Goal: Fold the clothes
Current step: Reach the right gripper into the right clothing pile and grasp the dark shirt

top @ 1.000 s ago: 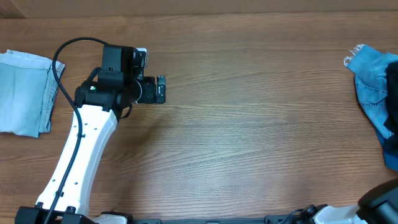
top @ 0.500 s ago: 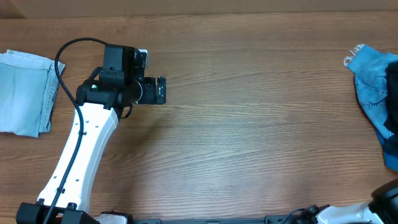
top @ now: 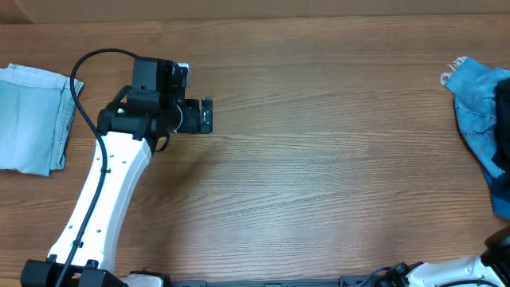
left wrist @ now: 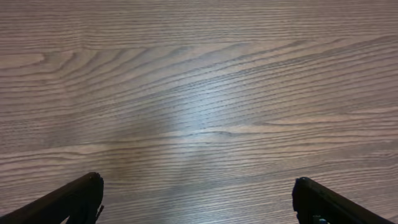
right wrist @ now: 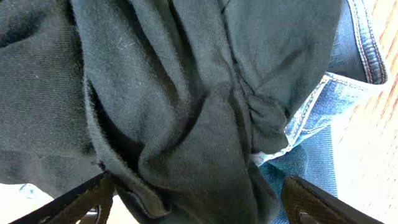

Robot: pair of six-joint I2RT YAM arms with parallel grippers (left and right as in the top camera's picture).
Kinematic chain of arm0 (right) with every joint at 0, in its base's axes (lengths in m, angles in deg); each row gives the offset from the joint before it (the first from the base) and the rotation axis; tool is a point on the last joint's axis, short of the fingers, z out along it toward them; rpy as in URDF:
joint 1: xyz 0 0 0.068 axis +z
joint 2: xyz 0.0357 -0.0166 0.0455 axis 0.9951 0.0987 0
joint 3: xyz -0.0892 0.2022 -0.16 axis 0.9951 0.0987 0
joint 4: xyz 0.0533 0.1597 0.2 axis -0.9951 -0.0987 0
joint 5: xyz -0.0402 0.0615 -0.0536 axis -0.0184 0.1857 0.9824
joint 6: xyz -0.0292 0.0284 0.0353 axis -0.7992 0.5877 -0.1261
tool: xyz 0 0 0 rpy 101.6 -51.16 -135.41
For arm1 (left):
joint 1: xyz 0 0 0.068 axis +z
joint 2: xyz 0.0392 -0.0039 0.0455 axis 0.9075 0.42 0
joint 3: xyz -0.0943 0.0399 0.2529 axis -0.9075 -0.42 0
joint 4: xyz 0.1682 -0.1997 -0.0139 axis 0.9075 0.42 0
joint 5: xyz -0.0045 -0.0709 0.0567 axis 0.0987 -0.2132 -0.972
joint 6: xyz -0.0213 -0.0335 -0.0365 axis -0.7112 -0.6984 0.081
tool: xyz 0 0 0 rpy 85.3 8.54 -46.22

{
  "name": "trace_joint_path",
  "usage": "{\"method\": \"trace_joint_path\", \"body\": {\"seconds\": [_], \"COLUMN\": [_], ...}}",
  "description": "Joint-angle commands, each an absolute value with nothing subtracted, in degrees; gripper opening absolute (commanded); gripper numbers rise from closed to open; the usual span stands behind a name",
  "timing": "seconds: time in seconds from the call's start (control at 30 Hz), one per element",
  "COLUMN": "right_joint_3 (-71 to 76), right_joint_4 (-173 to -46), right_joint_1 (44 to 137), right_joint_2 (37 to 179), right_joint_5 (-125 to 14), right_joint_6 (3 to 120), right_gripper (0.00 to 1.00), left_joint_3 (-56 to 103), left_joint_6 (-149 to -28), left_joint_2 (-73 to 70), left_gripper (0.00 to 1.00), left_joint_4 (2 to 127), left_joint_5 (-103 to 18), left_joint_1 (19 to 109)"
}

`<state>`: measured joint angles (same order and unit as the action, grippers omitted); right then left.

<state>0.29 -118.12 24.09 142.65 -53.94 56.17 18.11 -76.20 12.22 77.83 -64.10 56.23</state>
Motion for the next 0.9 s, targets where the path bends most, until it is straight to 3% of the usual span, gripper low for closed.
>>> {"method": "trace_joint_path", "body": {"seconds": [0.0,0.07,0.13,0.23,0.3,0.43,0.5,0.7,0.87], "right_joint_3": [-0.72,-0.63,-0.61,-0.74,-0.92,-0.96,-0.98,-1.66,-5.81], "right_joint_4": [-117.84,-117.97,-118.12,-118.89,-119.28,-118.91,-118.5,-117.95,-117.95], "right_joint_1": [24.26,24.26,24.26,24.26,24.26,24.26,24.79,32.04,44.46], "right_joint_2": [143.39,144.51,145.14,144.92,143.96,138.47,134.47,126.28,116.2], "right_joint_5": [-53.24,-52.08,-52.1,-52.08,-52.06,-53.83,-57.85,-70.07,-80.95], "right_joint_6": [55.19,55.23,55.43,55.43,56.74,60.67,65.76,69.02,68.76], "right_gripper": [0.88,0.82,0.7,0.32,0.21,0.13,0.04,0.04,0.04], "left_joint_3": [19.51,19.51,19.51,19.51,19.51,19.51,19.51,19.51,19.51], "left_joint_6": [-75.98,-75.98,-75.98,-75.98,-75.98,-75.98,-75.98,-75.98,-76.38], "left_joint_2": [12.63,12.63,12.63,12.63,12.63,12.63,12.63,12.63,12.63], "left_gripper": [1.0,1.0,1.0,1.0,1.0,1.0,1.0,1.0,1.0], "left_joint_4": [77.87,77.87,77.89,77.89,77.89,77.87,77.89,77.87,79.58], "left_joint_5": [-63.86,-63.86,-63.86,-63.86,-63.84,-63.84,-63.84,-63.86,-63.79], "left_joint_1": [56.13,56.15,56.15,56.15,56.13,56.15,56.15,56.15,56.13]}}
